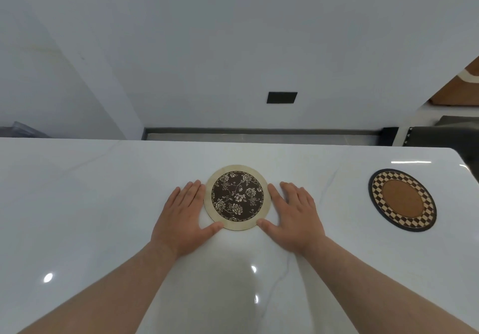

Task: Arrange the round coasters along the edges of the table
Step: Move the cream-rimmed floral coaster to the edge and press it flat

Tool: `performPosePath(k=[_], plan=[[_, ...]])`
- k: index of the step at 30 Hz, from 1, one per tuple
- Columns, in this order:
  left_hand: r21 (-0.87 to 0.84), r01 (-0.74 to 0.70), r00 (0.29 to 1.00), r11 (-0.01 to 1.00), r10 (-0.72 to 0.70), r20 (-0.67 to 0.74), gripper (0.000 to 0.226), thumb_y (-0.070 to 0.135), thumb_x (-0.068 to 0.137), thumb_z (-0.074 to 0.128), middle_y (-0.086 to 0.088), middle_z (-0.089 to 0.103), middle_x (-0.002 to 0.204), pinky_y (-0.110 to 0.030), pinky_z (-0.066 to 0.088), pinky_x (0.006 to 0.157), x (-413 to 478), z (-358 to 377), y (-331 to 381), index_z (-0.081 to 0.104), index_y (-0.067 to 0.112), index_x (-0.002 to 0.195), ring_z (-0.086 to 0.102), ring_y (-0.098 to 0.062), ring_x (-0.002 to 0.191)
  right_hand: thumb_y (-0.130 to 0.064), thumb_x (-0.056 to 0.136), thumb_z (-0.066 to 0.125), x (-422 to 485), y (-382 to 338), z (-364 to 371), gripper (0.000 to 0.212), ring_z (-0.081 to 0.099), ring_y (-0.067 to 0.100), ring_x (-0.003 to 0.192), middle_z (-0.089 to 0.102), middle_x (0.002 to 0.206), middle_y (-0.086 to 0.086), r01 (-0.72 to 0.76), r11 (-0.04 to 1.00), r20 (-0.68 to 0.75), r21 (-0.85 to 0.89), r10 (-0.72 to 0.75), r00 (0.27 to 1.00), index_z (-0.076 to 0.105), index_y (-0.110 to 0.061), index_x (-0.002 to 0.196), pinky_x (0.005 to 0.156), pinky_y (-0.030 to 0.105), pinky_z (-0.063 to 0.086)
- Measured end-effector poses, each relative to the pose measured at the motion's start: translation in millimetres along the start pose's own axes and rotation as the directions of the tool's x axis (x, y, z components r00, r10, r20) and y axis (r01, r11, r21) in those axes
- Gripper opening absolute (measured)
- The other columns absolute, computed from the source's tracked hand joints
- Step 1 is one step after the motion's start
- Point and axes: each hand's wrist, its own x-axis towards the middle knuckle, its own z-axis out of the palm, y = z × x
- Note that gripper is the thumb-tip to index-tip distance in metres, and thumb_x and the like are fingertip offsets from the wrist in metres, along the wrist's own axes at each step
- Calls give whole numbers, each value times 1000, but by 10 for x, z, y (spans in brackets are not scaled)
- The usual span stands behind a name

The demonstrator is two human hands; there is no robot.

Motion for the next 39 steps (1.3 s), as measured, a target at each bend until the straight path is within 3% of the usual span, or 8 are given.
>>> performPosePath(k=[7, 19, 23, 26, 33, 39], plan=[[0, -3, 1000, 1000, 3, -19, 91, 76, 82, 14, 1, 13, 161, -31, -6, 118, 3, 47, -35, 13, 18, 152, 5, -11, 148, -79, 78, 32, -16, -7, 7, 88, 21, 25, 144, 30, 153, 7, 0, 1000, -40, -3, 0, 999, 23, -29, 150, 121, 42, 7], [-27, -3, 999, 1000, 2, -32, 87, 74, 81, 26, 2, 18, 160, -32, -2, 119, -1, 43, -48, 19, 23, 151, 9, -11, 148, -77, 79, 35, -2, 8, 17, 84, 21, 25, 143, 30, 153, 6, 5, 1000, -30, 7, -5, 1000, 25, -31, 148, 120, 43, 9], [-18, -13, 1000, 1000, 13, -25, 75, 67, 87, 21, 2, 13, 161, -33, -4, 119, -3, 58, -57, 12, 29, 152, 4, -12, 148, -73, 79, 41, 82, 34, -11, 76, 47, 28, 118, 51, 131, 6, 23, 1000, -122, 3, -23, 992, 40, -29, 141, 107, 45, 31], [-21, -10, 1000, 1000, 10, -24, 73, 64, 89, 20, 2, 13, 161, -33, -4, 119, 3, 72, -65, 13, 27, 152, 5, -11, 148, -71, 80, 44, 158, 19, -16, 70, 51, 29, 104, 54, 119, 6, 18, 1000, -155, -17, -21, 988, 47, -30, 137, 99, 44, 36], [-39, 0, 1000, 999, 0, -15, 77, 69, 86, 23, 2, 14, 161, -32, -3, 119, 1, 69, -70, 17, 27, 151, 6, -11, 148, -72, 79, 46, 151, 20, 32, 68, 45, 29, 115, 51, 124, 7, 13, 1000, -156, 4, -12, 988, 52, -33, 134, 105, 44, 31], [-48, 20, 1000, 999, -20, -12, 79, 71, 84, 28, 2, 18, 160, -32, -1, 120, 19, 57, -61, 22, 28, 150, 9, -12, 148, -75, 78, 40, 182, 8, -11, 72, 36, 27, 125, 43, 133, 4, -4, 1000, -80, 0, 4, 997, 43, -37, 139, 111, 43, 25]])
